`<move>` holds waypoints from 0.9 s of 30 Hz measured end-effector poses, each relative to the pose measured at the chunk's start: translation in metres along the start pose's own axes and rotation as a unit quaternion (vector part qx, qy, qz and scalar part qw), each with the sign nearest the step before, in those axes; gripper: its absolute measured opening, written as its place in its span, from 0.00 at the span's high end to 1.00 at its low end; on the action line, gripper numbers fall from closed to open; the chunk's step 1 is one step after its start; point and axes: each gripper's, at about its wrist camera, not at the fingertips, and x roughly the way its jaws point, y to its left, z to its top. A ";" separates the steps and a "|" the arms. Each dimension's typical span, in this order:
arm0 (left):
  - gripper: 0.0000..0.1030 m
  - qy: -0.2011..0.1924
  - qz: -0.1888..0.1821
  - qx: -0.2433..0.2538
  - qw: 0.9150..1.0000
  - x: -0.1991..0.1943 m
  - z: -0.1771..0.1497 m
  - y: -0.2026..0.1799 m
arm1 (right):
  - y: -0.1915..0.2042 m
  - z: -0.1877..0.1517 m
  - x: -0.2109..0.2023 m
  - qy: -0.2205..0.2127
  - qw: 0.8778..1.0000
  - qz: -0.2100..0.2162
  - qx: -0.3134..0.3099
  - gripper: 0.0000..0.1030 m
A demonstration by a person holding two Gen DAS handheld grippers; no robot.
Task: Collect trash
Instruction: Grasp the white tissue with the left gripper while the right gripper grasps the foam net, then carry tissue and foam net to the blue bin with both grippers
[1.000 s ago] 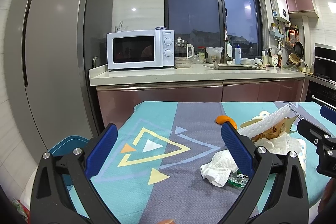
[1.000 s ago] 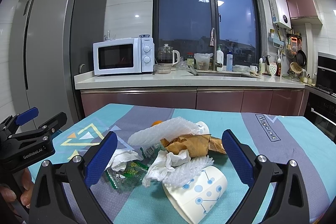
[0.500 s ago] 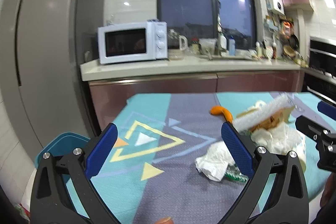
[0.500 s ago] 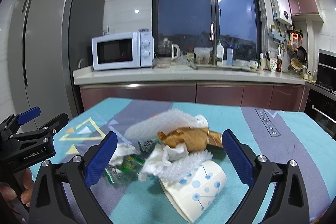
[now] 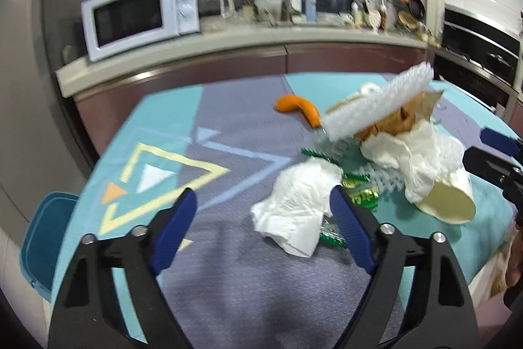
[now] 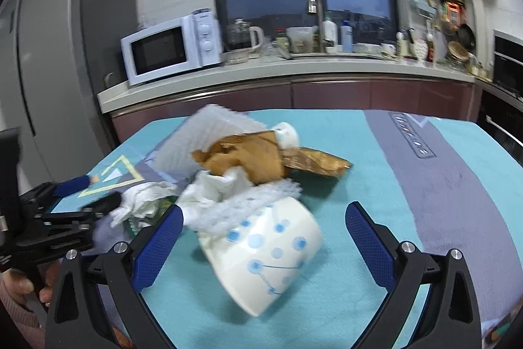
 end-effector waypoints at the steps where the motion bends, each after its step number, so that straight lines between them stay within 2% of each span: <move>1: 0.32 0.007 -0.004 0.000 1.000 0.004 0.000 0.000 | 0.004 0.001 0.002 0.004 1.000 0.008 -0.005 0.14; 5: 0.55 0.044 -0.041 -0.010 0.998 0.025 -0.002 0.002 | 0.011 0.001 0.016 0.033 0.999 0.030 -0.005 0.36; 8: 0.73 0.057 -0.065 -0.021 0.996 0.033 -0.003 0.006 | 0.009 0.002 0.017 0.034 0.999 0.033 0.001 0.51; 11: 0.82 0.060 -0.076 -0.031 0.995 0.037 -0.002 0.010 | 0.005 0.004 0.019 0.041 0.998 0.046 0.012 0.70; 13: 0.87 0.059 -0.079 -0.038 0.994 0.039 -0.002 0.014 | 0.003 0.004 0.017 0.040 0.998 0.048 0.015 0.75; 16: 0.88 0.056 -0.087 -0.048 0.994 0.038 -0.001 0.021 | 0.000 0.007 0.013 0.035 0.998 0.054 0.017 0.89; 27: 0.90 0.017 -0.100 -0.072 0.992 -0.005 0.002 0.044 | -0.007 0.028 -0.023 -0.013 0.999 0.048 0.016 0.90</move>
